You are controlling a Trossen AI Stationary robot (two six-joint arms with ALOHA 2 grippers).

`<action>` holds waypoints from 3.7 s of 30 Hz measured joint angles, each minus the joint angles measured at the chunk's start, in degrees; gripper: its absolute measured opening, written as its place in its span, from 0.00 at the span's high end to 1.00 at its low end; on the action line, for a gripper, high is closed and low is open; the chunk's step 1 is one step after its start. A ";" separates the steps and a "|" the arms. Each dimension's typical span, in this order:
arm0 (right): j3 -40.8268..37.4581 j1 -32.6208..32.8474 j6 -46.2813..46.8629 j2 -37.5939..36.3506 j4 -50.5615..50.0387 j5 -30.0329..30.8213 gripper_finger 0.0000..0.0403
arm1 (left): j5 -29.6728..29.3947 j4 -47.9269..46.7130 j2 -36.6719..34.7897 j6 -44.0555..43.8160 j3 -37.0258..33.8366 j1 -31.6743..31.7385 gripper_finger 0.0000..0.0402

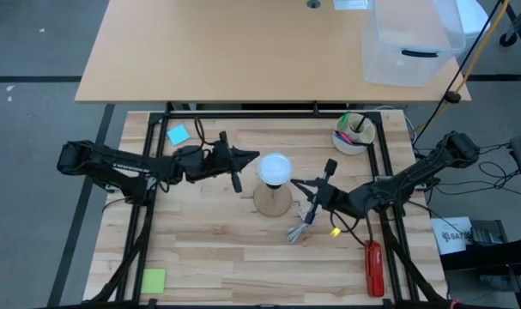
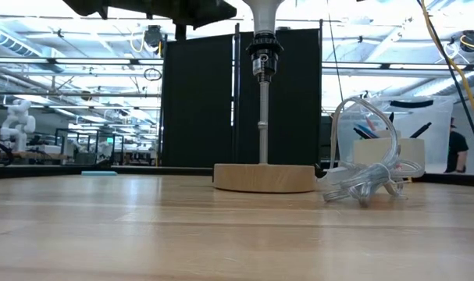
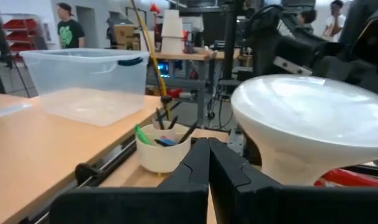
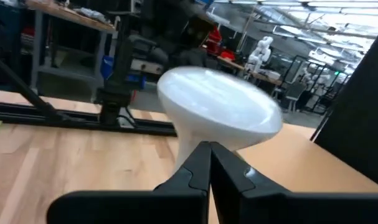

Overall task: Screw lightbulb
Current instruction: Insert the lightbulb into the lamp

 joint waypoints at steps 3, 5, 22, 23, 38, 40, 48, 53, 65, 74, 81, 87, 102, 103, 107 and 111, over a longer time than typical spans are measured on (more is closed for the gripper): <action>0.00 0.01 0.55 0.00 -0.77 1.33 1.00 | 1.66 0.49 -0.54 -0.01 0.00 -0.17 1.00; 0.00 -0.09 0.55 0.00 -1.26 4.10 1.00 | 2.82 0.57 -1.07 0.00 0.00 -0.70 1.00; 0.00 -8.24 -2.96 -0.02 2.01 3.12 1.00 | 5.39 1.09 -1.69 5.80 0.00 -8.20 1.00; 0.00 -8.67 -3.14 -0.02 2.96 1.66 1.00 | 5.39 1.21 -1.20 5.81 0.00 -8.17 1.00; 0.00 -9.38 -3.08 -0.09 4.38 -2.29 1.00 | 5.77 2.85 0.90 5.55 0.00 -7.05 1.00; 0.00 -8.77 -2.95 -0.15 4.04 -2.02 1.00 | 5.90 2.70 0.90 5.55 0.00 -6.80 1.00; 0.00 -6.17 -1.13 -0.31 1.70 -0.71 1.00 | 5.42 0.85 0.83 5.15 0.00 -5.02 1.00; 0.00 -4.86 0.79 -0.33 -0.32 -0.38 1.00 | 2.71 0.32 0.76 4.21 -0.07 -3.64 1.00; -0.11 -1.65 2.36 0.52 -4.77 -7.59 1.00 | -1.83 -1.71 1.14 1.09 -0.02 0.00 1.00; -0.02 -2.48 3.41 0.33 -5.28 -0.16 1.00 | -1.32 -0.36 -4.15 5.03 -0.02 -3.32 1.00; 0.00 -5.55 -1.04 0.33 0.82 1.44 1.00 | -1.15 -0.28 -5.64 8.99 0.00 -9.38 1.00; 0.00 -7.93 -3.16 0.28 5.01 1.09 1.00 | -1.06 -0.31 -5.41 10.14 0.00 -12.44 1.00; 0.00 -9.98 -3.29 0.24 7.17 -6.50 1.00 | -0.44 1.93 -0.07 9.22 0.00 -11.49 1.00; 0.00 -9.94 -3.17 0.24 7.14 -6.57 1.00 | -0.32 1.79 -0.07 8.79 0.00 -11.21 1.00; 0.00 -9.81 -2.55 0.20 6.60 -6.51 1.00 | 0.04 1.31 -0.11 8.55 0.00 -10.33 1.00; 0.03 -8.91 -2.16 0.09 5.62 -6.15 1.00 | -0.73 0.17 -0.16 8.55 0.00 -9.55 1.00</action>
